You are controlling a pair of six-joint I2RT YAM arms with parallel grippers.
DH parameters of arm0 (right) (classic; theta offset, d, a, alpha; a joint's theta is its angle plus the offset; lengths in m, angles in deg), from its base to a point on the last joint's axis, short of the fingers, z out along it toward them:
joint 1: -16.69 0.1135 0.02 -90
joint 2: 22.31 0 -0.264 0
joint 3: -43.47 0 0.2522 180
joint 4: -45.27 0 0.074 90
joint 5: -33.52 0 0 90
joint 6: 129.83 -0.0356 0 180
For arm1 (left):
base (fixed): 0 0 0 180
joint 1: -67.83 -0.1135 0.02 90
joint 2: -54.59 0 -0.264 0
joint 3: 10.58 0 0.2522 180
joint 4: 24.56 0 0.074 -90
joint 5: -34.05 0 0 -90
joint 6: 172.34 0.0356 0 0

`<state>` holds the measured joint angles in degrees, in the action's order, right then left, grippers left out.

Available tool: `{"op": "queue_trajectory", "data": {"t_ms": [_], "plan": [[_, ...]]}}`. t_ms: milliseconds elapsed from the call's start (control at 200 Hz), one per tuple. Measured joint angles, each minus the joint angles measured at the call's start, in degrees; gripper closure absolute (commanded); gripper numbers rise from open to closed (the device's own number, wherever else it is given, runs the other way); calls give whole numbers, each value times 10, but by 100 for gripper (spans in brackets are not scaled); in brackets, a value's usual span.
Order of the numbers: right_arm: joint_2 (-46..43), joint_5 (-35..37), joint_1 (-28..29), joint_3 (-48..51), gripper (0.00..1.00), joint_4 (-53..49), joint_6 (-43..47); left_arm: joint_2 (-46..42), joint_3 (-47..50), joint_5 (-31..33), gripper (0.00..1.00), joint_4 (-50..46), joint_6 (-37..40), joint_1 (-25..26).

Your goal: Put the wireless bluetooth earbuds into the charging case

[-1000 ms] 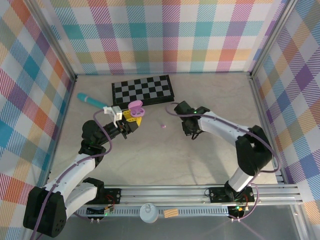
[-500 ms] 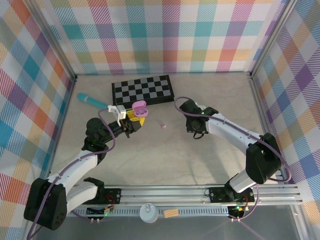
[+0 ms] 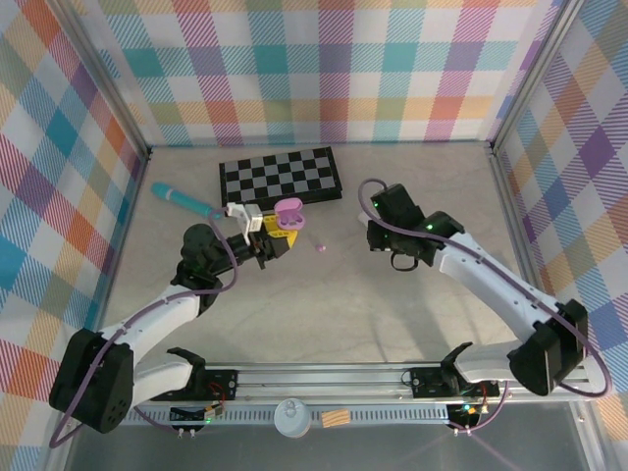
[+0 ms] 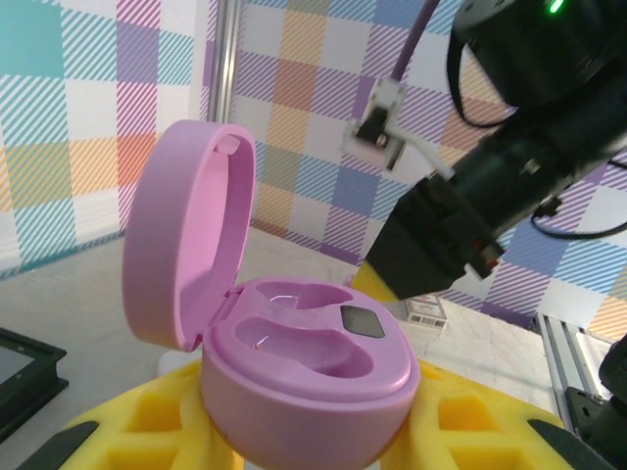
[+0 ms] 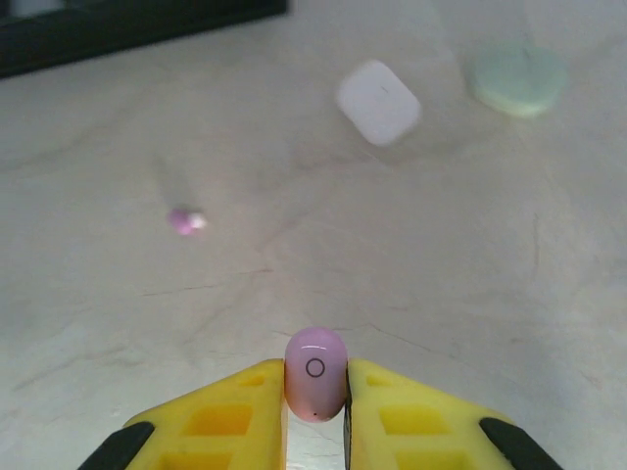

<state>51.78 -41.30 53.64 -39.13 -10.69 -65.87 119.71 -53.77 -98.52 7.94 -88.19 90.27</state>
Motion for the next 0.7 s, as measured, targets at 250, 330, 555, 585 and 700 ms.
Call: {"op": "queue_trajectory", "data": {"t_ms": [250, 330, 555, 585, 700], "plan": [[-42, -126, 0, -63, 80, 24, 119, 42, -28, -11, 74, 25, 5, 30], [-55, -173, 0, -66, 80, 34, 146, 66, -38, -15, 74, 41, 3, 42], [-53, -301, 0, -94, 81, 57, 181, 107, -54, -18, 74, 82, -10, 69], [-50, -314, 0, -97, 81, 61, 182, 109, -56, -18, 74, 85, -12, 71], [-33, -353, 0, -113, 81, 68, 186, 116, -59, -19, 74, 99, -19, 77]]}}
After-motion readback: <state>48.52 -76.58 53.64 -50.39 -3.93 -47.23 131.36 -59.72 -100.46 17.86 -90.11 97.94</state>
